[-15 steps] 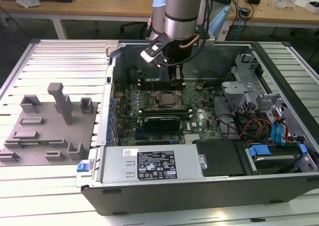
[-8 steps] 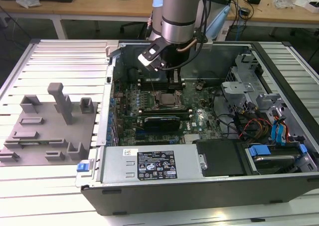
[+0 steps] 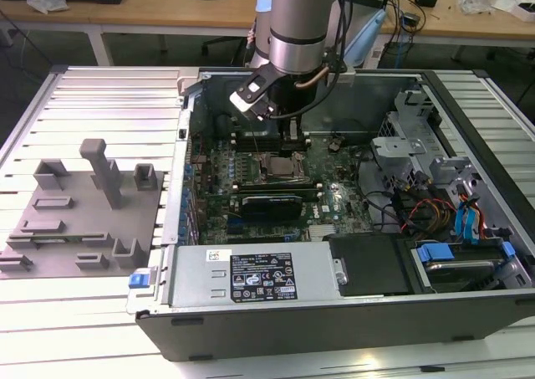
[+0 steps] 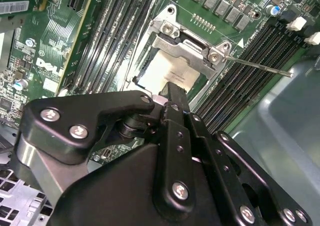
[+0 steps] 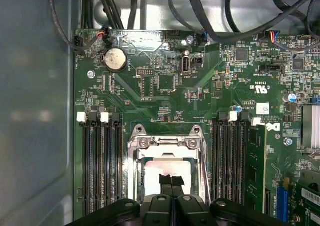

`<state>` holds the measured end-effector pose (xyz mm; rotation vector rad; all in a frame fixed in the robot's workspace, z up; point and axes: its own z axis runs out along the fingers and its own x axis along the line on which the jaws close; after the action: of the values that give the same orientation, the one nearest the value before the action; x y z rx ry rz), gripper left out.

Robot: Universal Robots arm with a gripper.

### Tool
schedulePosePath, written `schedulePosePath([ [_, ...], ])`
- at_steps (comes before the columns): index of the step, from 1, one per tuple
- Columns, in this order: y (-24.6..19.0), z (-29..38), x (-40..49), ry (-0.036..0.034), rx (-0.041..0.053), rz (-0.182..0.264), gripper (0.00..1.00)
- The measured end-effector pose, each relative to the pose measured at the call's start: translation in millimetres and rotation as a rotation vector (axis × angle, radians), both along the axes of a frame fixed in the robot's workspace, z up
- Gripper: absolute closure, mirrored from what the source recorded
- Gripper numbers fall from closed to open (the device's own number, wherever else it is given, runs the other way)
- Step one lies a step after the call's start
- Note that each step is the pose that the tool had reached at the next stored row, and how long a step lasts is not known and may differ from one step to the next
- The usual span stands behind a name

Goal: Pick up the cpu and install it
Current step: 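Close the cpu cover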

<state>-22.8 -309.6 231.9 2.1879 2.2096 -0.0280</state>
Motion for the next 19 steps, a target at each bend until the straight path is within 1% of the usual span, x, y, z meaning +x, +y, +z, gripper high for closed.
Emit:
schedulePosePath([
  [3, 0.0, 0.0, 0.0, -0.0001, 0.0, 0.023, 0.89],
  [5, 0.0, -0.1, 0.0, 0.0, 0.0001, 0.082, 0.89],
  [9, 0.0, -0.2, 0.0, -0.0001, 0.0001, 0.16, 0.89],
  [10, 0.0, -0.2, 0.0, 0.0, 0.0, 0.186, 0.89],
  [17, 0.0, -0.3, 0.0, 0.0, 0.0, 0.317, 0.89],
  [19, 0.0, -0.4, 0.0, -0.0001, 0.0, 0.366, 0.89],
])
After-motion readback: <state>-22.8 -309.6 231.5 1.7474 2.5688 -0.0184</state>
